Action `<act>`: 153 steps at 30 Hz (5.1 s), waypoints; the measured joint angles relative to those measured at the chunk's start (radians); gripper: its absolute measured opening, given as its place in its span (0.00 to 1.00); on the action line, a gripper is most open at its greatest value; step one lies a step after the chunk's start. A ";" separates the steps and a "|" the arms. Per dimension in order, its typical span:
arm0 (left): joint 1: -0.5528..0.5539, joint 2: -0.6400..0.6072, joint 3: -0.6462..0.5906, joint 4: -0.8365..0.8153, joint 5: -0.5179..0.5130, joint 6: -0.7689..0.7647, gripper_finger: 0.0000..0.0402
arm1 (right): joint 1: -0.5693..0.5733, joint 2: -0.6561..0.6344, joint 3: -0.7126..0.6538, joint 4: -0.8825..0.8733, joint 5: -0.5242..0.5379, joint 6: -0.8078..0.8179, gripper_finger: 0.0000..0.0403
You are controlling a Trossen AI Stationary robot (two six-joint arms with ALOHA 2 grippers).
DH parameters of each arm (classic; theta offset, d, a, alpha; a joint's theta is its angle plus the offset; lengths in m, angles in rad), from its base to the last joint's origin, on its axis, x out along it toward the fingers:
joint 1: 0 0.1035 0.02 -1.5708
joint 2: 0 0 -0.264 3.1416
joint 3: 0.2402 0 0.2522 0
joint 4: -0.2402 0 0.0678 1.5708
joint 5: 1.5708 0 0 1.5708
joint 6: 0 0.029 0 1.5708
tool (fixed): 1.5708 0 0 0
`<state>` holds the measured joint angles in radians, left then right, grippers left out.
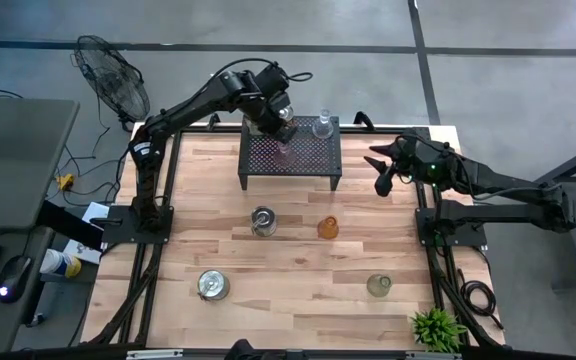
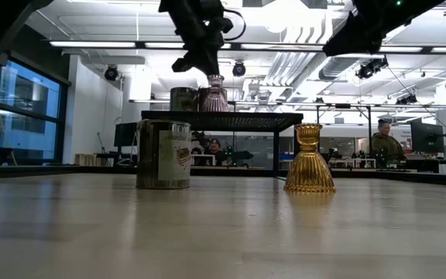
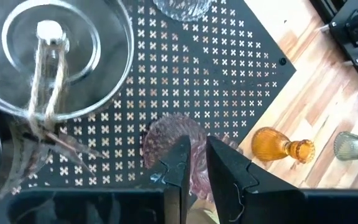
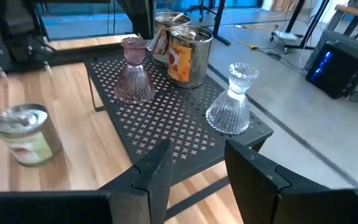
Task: Pick & Place candle stick holders
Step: Put the pink candle holder on the shelf
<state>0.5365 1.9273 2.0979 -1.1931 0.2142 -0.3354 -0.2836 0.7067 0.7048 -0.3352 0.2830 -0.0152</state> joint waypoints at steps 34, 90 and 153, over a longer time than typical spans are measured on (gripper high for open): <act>0.001 -0.341 0.002 -0.139 -0.312 0.253 0.12 | 0.054 0.349 0.000 0.426 -0.197 0.041 0.35; 0.000 -1.513 -1.398 0.669 -0.068 -0.089 0.12 | 0.026 1.049 0.311 0.924 0.006 0.014 0.52; 0.000 -1.512 -1.398 0.669 -0.008 -0.062 0.12 | 0.027 1.034 0.309 0.861 0.492 0.171 0.32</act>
<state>0.5365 0.4149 0.6994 -0.5244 0.2067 -0.3977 -0.2567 1.7409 1.0138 0.5261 0.7753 0.1562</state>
